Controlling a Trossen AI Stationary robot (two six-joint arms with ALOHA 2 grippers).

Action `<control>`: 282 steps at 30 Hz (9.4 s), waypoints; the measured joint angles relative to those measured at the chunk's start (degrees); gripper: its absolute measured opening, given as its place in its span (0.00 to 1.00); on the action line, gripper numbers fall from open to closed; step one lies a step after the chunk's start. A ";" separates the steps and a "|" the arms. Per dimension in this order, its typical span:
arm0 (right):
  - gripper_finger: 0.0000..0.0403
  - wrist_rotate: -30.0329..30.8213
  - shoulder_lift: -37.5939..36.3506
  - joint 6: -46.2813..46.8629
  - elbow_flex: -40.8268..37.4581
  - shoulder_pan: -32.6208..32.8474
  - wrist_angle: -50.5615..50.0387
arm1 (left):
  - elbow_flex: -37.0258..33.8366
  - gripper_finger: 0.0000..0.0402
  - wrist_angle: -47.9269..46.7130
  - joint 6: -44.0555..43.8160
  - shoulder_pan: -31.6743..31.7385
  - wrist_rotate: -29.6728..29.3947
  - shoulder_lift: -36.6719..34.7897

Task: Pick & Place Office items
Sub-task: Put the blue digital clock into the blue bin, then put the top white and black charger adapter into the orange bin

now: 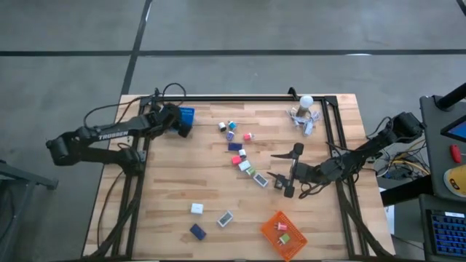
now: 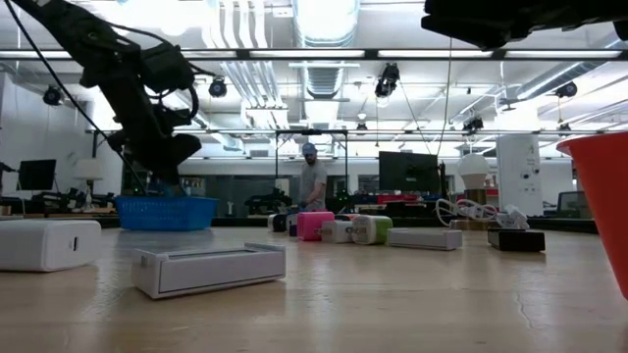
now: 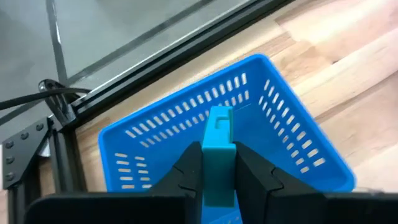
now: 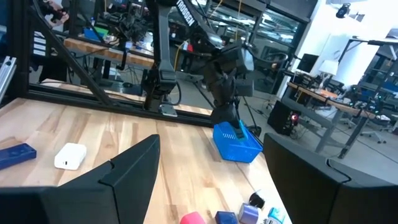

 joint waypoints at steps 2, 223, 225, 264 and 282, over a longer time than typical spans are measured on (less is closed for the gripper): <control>0.70 0.00 0.00 -0.03 0.00 0.00 -0.01 | 1.86 0.15 -2.39 1.95 1.29 2.38 1.26; 0.70 -1.55 -3.37 -0.83 0.00 0.00 -7.13 | 43.43 0.59 -13.35 83.93 -4.32 28.67 50.15; 0.70 -1.55 -3.37 -0.89 0.00 0.00 -7.13 | 43.43 0.59 -13.45 83.44 -4.32 28.66 50.09; 0.64 -1.54 -3.34 0.02 0.00 0.00 -8.79 | 43.93 0.31 -14.66 70.97 -5.94 27.38 49.67; 0.62 -1.69 -3.34 1.11 0.00 0.00 -10.06 | 40.24 0.31 -12.58 57.90 -5.23 34.20 39.05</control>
